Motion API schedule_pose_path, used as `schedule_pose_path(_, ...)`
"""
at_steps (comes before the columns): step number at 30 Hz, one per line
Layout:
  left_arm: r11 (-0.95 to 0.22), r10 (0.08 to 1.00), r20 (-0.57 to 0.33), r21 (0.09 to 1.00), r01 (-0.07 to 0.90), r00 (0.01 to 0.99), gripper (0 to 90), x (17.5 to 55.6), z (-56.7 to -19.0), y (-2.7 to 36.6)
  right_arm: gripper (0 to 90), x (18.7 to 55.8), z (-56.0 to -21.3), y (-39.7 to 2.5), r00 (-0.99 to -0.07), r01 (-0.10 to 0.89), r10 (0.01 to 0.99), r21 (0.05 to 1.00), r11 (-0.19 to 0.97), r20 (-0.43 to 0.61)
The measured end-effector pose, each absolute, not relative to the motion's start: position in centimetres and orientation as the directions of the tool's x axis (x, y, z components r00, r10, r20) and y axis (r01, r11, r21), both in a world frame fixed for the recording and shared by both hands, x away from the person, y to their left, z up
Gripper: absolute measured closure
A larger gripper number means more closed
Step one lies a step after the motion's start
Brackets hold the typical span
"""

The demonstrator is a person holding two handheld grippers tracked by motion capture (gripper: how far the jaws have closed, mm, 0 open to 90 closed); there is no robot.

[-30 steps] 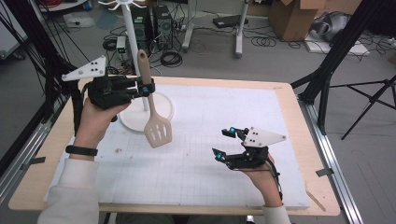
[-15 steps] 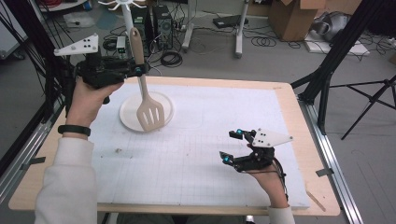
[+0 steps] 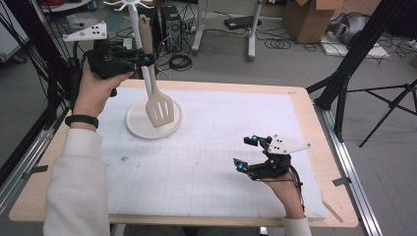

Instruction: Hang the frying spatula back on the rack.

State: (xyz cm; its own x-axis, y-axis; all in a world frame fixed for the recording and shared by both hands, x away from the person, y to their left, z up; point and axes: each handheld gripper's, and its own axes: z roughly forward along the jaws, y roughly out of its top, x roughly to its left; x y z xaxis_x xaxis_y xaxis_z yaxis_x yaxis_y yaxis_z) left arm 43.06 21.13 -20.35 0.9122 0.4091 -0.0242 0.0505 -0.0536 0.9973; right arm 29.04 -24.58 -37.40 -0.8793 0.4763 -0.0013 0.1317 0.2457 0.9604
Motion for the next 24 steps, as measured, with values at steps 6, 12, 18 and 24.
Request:
schedule_pose_path(6,-0.018,0.417,-0.042,0.998,0.055,0.908,75.9,43.8,-20.5,22.1,19.5,29.1,-37.5,-24.5,-0.878,0.139,0.479,0.957,0.253,0.001)
schedule_pose_path(12,-0.026,0.409,-0.048,0.998,0.065,0.911,75.9,44.2,-20.1,22.1,19.5,29.1,-37.5,-24.3,-0.877,0.141,0.48,0.955,0.262,-0.002)
schedule_pose_path(18,-0.014,0.407,-0.065,0.997,0.078,0.911,75.9,44.8,-20.3,22.3,19.5,29.2,-37.6,-24.1,-0.878,0.145,0.479,0.953,0.267,-0.001)
schedule_pose_path(24,0.002,0.415,-0.071,0.997,0.077,0.907,75.8,45.5,-20.3,22.5,19.4,29.2,-37.7,-24.1,-0.878,0.145,0.478,0.951,0.272,-0.003)
